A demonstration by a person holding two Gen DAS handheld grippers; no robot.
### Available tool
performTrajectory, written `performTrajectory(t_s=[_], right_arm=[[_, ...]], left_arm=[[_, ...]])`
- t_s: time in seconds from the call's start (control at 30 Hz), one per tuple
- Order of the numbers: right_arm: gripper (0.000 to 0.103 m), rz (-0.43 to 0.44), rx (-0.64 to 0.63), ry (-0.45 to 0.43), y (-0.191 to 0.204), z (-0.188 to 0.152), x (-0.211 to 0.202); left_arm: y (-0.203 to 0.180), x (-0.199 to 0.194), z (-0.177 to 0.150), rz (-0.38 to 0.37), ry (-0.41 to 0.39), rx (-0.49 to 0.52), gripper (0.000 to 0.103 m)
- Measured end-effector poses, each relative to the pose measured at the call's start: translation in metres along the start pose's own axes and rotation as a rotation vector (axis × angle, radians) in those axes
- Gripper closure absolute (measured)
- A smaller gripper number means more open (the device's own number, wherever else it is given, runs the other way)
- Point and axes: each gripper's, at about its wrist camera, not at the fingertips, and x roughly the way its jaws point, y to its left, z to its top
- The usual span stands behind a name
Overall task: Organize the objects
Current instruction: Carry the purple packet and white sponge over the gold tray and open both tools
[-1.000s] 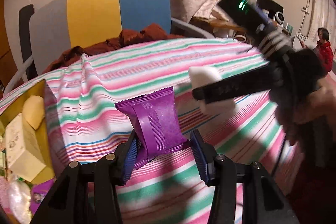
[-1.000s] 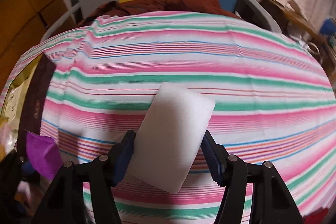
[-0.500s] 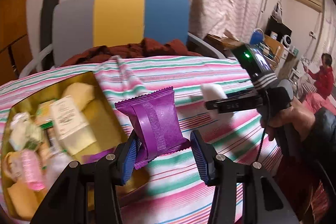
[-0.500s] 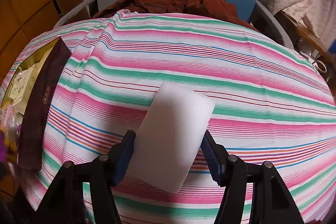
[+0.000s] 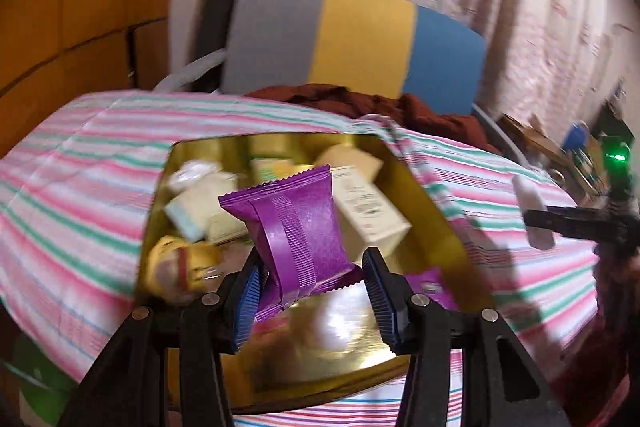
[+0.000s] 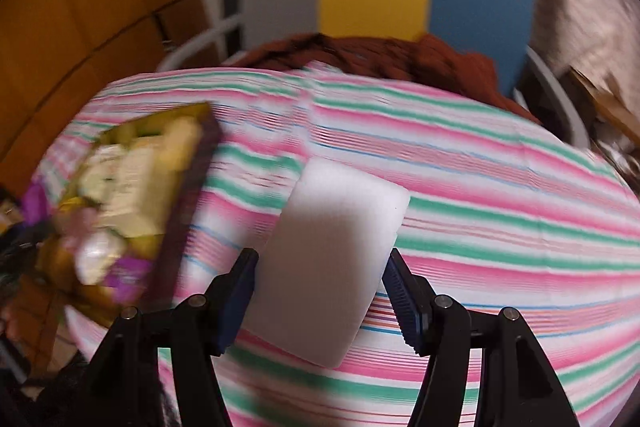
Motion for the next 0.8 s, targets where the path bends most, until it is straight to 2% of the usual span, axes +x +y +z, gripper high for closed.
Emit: performTrajectory(t_s=[0.2,0.4,0.53,0.57,0.6,0.67,0.8], right_arm=[[0.039,0.165,-0.056,-0.060,0.083,0.016,-0.002],[0.034,0.272,-0.081,-0.018,0.137,0.019,0.024],[0.034,0.278,-0.073,0.018,0.149,0.013,0.041],[0.031,0.278,-0.067,0.026,0.148,0.011,0.044],[0.023,0.274,-0.057,0.031,0.147,0.009,0.047],[0.013,0.282,-0.040,0.035,0.142,0.007,0.047],[0.013,0.274,-0.044,0.027,0.142,0.005,0.043]], left_arm=[[0.005,0.007,0.007,0.013,-0.009,-0.013,0.053],[0.001,0.020,0.012,0.007,0.025,-0.004,0.052],[0.003,0.023,0.010,0.004,0.035,-0.006,0.050],[0.003,0.024,0.010,-0.003,0.039,-0.011,0.047],[0.005,0.025,0.009,-0.012,0.046,-0.018,0.039],[0.007,0.028,0.009,-0.026,0.064,-0.036,0.034],[0.007,0.024,0.008,0.004,0.045,-0.026,0.034]])
